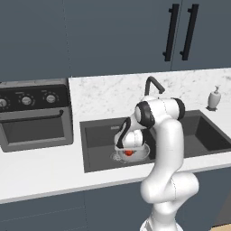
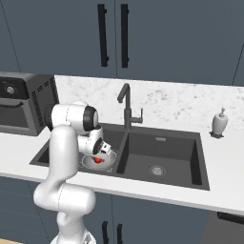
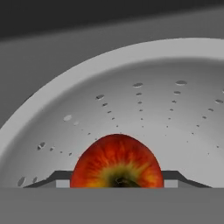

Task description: Put the colander in the sink, put the apple in the colander, and turn on the sink faucet and pour water over the colander.

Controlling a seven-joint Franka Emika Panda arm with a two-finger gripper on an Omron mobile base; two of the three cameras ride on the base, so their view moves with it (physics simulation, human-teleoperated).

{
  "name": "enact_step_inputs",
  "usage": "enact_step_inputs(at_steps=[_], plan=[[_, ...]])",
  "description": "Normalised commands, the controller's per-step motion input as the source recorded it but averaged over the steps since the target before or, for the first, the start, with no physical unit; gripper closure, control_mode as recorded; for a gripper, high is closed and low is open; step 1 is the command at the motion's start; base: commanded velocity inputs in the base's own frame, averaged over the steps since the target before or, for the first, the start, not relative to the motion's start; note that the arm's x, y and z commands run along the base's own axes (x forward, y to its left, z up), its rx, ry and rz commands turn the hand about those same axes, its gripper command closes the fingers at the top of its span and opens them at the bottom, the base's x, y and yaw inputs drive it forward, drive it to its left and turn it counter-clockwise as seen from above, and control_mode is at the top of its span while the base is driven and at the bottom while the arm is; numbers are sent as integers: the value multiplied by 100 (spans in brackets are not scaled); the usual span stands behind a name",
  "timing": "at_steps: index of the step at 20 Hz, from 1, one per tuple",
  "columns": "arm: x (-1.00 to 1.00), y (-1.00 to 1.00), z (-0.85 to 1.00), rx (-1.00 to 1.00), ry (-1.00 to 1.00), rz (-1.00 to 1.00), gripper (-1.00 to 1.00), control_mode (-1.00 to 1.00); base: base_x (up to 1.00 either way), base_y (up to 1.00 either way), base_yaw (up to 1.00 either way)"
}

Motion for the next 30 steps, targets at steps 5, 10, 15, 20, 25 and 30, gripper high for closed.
enact_step_inputs(at_steps=[5,10,15,20,25,30], plan=[[0,0,0,0,0,0,-100,-100,0,0,0],[0,0,4,0,0,0,-100,-100,0,0,0],[-21,0,31,0,0,0,-100,-100,0,0,0],[-26,0,52,0,-1,0,-100,-100,0,0,0],[-25,0,63,0,-3,0,-100,-100,0,0,0],[-24,5,67,0,-3,0,-100,-100,0,0,0]])
